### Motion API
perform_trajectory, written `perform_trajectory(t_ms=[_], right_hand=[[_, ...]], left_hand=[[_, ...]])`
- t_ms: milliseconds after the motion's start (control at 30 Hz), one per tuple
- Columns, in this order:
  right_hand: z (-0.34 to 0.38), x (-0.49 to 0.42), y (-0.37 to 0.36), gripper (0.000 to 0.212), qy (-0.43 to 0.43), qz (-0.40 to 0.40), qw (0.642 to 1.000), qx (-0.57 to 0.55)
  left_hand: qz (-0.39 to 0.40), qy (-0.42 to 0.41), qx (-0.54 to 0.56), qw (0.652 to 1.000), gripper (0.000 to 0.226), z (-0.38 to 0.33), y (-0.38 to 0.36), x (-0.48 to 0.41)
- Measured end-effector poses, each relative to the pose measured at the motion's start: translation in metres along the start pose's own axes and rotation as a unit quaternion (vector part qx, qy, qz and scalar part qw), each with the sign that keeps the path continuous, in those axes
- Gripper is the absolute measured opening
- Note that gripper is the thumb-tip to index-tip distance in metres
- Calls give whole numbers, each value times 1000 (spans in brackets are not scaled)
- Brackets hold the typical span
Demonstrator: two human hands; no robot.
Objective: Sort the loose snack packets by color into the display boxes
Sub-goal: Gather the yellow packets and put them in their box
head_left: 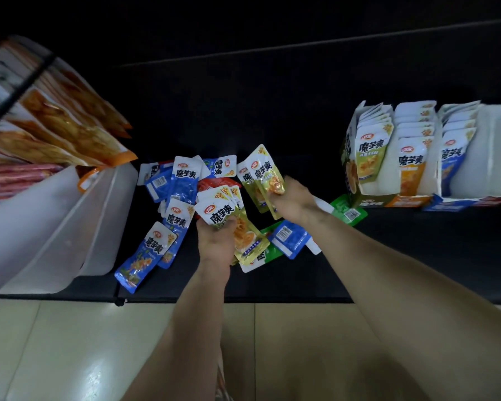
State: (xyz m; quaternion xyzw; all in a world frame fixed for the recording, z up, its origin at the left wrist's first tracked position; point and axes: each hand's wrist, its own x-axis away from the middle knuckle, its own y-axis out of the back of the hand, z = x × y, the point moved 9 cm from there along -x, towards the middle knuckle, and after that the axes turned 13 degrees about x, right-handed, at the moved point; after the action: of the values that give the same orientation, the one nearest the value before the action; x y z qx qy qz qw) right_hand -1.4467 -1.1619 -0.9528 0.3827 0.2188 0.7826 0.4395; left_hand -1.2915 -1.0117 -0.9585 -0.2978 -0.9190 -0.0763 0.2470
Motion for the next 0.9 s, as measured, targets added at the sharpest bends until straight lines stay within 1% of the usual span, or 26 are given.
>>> perform_trajectory(t_ms=[67,133,267,333,400,467,500,567,633,733,767,833,900], right_hand=[[1,-1,-3,23,-12,-2,1000,4],[0,-7,-6,28,-30,-14,999,40],[-6,-24,-13,62,-81,-49,983,154],[-4,-28,-16,81,-93,-62,973,203],[1,-33,-20,93,-101,-62,960,252],[3,-39,-22,91,-113,-52,954,271],[5,-41,-22,85,-113,-49,955,269],[11,-43,-22,72,-89,-53,962,251],[14,-38,-21,66,-64,-39,973,217],[15,-16,1,50,-34,-22,993,110],[16,-5,13,48,-27,-19,997,70],[19,23,39,59,-23,-12,1000,7],[21,54,64,72,-17,-4,998,-61]], left_hand=[[-10,-1,-7,1000,45,-6,6,-1],[-21,-5,-21,1000,44,-11,15,-7],[-47,-14,-23,999,42,-14,29,-24],[-45,-7,-17,999,42,-10,27,-29],[-37,1,-11,999,36,-4,22,-32],[-33,-4,-3,999,32,-1,18,-33],[-32,-6,-2,999,33,-1,17,-32],[-28,-6,-2,1000,38,-1,16,-29],[-28,-5,-7,1000,40,-3,16,-27],[-15,1,-10,1000,45,-14,11,-19],[-6,6,-14,1000,49,-21,7,-14],[9,7,-14,1000,52,-39,0,-1],[36,18,-12,999,48,-59,-9,18]])
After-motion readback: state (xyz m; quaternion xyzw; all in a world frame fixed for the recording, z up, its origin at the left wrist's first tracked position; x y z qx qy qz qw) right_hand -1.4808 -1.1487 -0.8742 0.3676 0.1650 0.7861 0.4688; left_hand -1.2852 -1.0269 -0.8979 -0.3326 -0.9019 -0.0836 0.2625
